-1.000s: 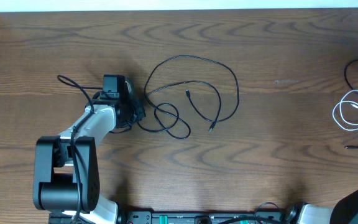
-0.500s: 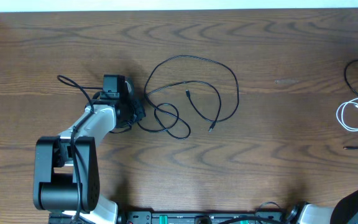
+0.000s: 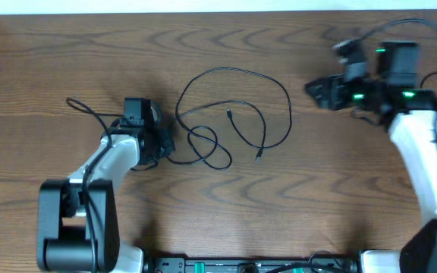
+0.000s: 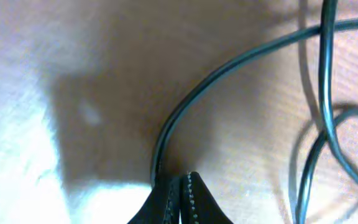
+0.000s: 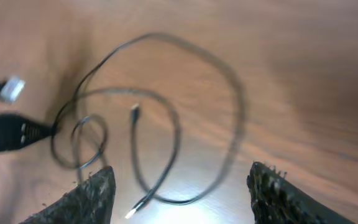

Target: Untangle cables

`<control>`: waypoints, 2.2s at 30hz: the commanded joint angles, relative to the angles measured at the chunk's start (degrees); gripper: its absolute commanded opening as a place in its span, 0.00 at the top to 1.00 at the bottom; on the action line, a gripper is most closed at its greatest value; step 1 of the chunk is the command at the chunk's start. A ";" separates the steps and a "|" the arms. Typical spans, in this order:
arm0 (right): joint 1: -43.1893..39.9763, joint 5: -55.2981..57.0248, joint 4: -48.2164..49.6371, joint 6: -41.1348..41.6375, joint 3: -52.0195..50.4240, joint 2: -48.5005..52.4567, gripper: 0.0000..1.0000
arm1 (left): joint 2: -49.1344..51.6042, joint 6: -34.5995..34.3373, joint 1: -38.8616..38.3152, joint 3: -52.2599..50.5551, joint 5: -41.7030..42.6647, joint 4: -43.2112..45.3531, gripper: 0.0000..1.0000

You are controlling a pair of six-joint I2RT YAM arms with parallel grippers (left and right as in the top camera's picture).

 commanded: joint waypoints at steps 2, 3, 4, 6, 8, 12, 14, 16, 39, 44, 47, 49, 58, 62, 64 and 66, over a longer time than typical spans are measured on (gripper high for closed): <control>11.08 1.62 -0.17 -0.94 0.04 4.66 0.31 | -8.09 -0.17 0.35 -0.83 -3.39 -1.16 0.92; 12.96 1.60 -0.02 -0.94 0.02 5.75 0.31 | -9.14 -0.24 0.37 -0.83 -4.57 -1.49 0.93; 14.75 1.60 0.33 -0.94 0.04 6.97 0.31 | -10.08 -1.16 0.42 -0.83 -5.99 -2.05 0.92; 18.51 1.86 1.44 -0.94 0.04 9.77 0.30 | -11.76 -3.37 0.85 -0.83 -8.41 -3.37 0.93; 21.84 2.75 3.26 -0.66 0.04 12.66 0.30 | -13.29 -5.31 2.01 -0.83 -9.14 -4.39 0.93; 27.82 3.28 8.68 0.63 0.04 18.14 0.30 | -15.28 -8.41 5.79 -0.83 -9.09 -5.57 0.92; 30.42 5.16 11.39 0.85 0.04 20.33 0.28 | -15.76 -9.88 8.04 -0.83 -8.72 -6.38 0.92; 33.07 8.33 13.51 0.85 0.04 22.14 0.27 | -15.74 -9.86 10.36 -0.83 -6.51 -6.75 0.91; 48.37 41.92 20.70 11.67 0.04 30.42 0.99 | -15.72 -9.81 13.60 -0.83 -4.57 -7.43 0.90; 48.04 49.42 18.93 15.39 0.09 29.99 0.99 | -15.72 -9.81 13.60 -0.83 -4.55 -7.43 0.90; 46.38 57.75 15.50 16.46 1.03 27.63 0.99 | -15.72 -9.81 13.60 -0.83 -4.55 -7.61 0.90; 44.54 62.42 12.94 16.46 1.97 25.24 0.99 | -15.72 -9.81 13.60 -0.83 -4.57 -7.65 0.90; 26.95 69.13 2.75 9.70 5.55 8.83 0.99 | -15.72 -9.81 13.60 -0.83 -4.55 -7.67 0.90; 17.00 69.77 0.81 6.62 5.55 2.51 0.99 | -15.72 -9.84 13.60 -0.83 -4.55 -7.63 0.90; 12.39 71.76 0.85 4.07 5.55 0.66 0.99 | -15.72 -9.84 13.60 -0.83 -4.55 -7.63 0.90; 8.44 73.81 1.20 2.97 5.55 -0.39 0.99 | -15.72 -9.81 13.60 -0.83 -4.55 -7.67 0.90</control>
